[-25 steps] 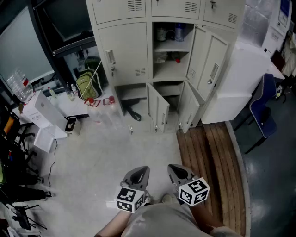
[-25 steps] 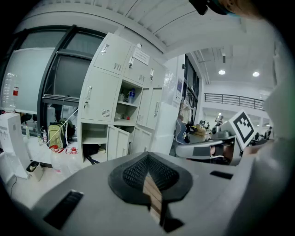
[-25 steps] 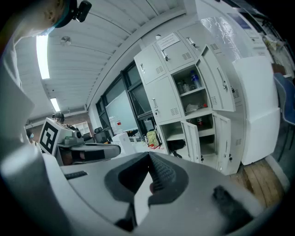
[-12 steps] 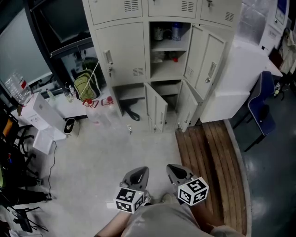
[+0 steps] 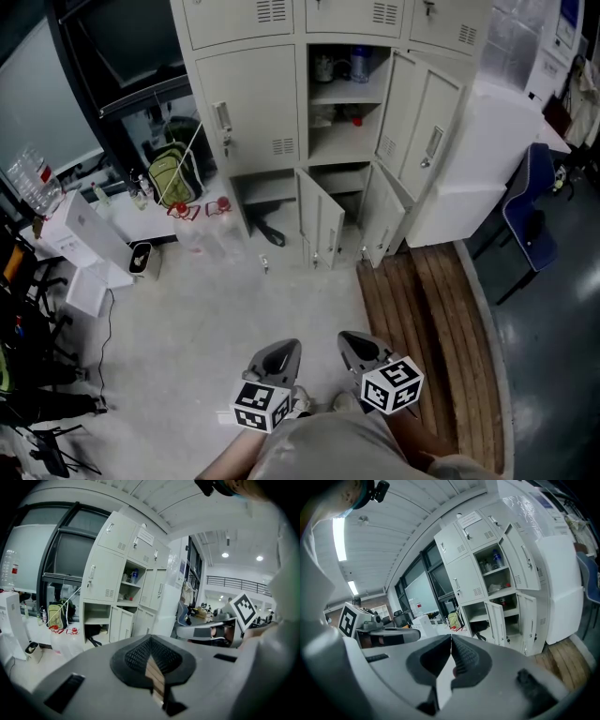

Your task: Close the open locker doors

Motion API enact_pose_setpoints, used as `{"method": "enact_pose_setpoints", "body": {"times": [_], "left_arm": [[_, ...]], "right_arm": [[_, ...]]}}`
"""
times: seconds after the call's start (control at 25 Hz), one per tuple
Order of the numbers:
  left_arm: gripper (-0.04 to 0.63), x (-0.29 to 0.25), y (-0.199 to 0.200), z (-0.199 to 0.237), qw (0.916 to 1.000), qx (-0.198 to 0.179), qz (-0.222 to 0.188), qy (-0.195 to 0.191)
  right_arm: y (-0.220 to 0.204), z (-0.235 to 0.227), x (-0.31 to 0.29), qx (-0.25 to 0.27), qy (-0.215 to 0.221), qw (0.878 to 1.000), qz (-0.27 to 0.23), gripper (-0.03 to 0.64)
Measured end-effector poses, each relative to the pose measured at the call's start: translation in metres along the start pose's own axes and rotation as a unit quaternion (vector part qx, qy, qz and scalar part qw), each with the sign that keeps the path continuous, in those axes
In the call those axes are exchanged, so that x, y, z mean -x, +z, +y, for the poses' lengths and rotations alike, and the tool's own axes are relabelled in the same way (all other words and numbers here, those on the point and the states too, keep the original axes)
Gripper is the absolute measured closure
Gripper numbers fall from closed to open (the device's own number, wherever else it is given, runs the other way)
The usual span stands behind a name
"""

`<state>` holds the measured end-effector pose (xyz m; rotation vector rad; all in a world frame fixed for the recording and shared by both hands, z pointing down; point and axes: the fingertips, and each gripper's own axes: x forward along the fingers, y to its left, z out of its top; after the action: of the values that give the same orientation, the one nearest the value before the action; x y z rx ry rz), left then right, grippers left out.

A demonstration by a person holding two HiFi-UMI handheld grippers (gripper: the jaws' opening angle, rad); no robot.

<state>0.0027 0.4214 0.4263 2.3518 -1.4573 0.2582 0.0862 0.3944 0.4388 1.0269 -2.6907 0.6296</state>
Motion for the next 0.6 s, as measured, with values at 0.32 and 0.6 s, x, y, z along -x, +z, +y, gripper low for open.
{"method": "enact_pose_setpoints", "body": {"times": [0.32, 0.6], "left_arm": [[0.581, 0.012, 0.007, 0.037, 0.9999, 0.008, -0.013, 0.002], [0.581, 0.025, 0.012, 0.067, 0.9998, 0.003, -0.017, 0.001]], "right_arm": [[0.008, 0.023, -0.026, 0.008, 0.001, 1.0, -0.009, 0.589], [0.013, 0.046, -0.05, 0.014, -0.002, 1.0, -0.015, 0.589]]}}
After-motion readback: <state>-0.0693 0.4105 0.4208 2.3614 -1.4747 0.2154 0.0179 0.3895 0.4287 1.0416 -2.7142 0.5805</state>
